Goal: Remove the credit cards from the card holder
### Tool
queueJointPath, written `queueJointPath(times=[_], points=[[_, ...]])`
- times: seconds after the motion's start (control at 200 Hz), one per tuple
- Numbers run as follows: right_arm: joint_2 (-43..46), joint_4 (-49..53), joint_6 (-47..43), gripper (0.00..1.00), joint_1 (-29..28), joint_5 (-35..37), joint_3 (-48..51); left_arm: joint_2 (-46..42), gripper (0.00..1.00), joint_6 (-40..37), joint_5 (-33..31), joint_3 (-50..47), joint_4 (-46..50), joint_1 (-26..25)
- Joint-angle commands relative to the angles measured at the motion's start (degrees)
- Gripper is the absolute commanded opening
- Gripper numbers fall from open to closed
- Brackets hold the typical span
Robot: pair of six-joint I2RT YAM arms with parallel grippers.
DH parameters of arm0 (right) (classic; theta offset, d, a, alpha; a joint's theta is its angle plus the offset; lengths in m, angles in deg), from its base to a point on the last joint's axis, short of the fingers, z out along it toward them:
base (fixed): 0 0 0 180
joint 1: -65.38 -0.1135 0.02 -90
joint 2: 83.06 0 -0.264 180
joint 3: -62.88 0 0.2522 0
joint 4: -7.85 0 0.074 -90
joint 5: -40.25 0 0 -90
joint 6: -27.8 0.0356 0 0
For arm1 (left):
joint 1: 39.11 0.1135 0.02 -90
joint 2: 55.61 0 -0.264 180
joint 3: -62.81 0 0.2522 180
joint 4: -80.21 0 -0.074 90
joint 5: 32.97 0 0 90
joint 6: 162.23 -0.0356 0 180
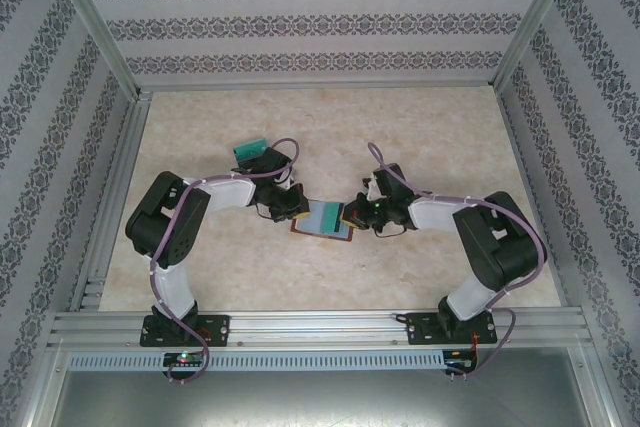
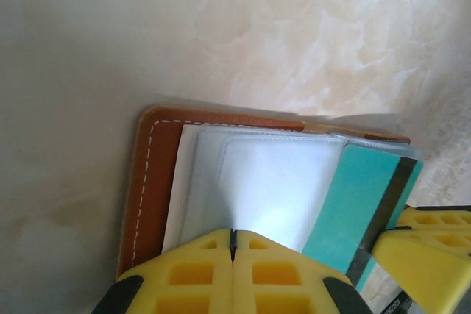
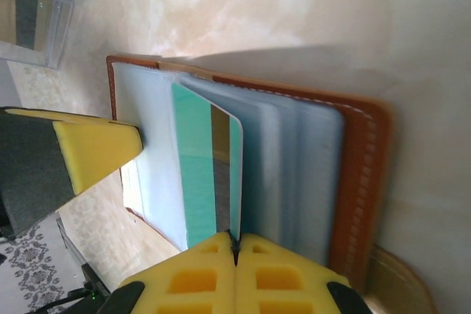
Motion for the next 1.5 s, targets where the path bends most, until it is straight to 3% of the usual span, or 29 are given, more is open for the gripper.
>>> queueJointPath(times=[0.0,0.225,0.46,0.615,0.904,1.494], points=[[2.85,2.44,-2.21,0.0,1.66,-1.07,2.23,1.11,0.05,-1.79,-1.65,-0.07,6.13,0.41],[10.64,5.25,-3.38,0.0,3.74,-2.63,3.3,-0.84,0.11,-1.82,-0.59,1.04,6.26,0.62],[17.49,6.55,-1.89,0.0,4.23,-4.43,1.65,-9.75,0.47,0.62,2.57,2.25,2.36,1.19],[19.34,5.27,-0.04,0.0,4.32,-6.57,-0.96,-16.05,0.57,4.04,6.19,1.2,-4.35,2.68],[19.97,0.71,3.4,0.0,4.32,-10.71,-6.76,-20.01,0.57,14.01,15.22,-3.27,-22.68,3.8],[17.08,-6.41,6.97,0.0,2.75,-13.55,-7.99,-18.34,0.41,17.28,19.34,-5.41,-29.81,1.99]])
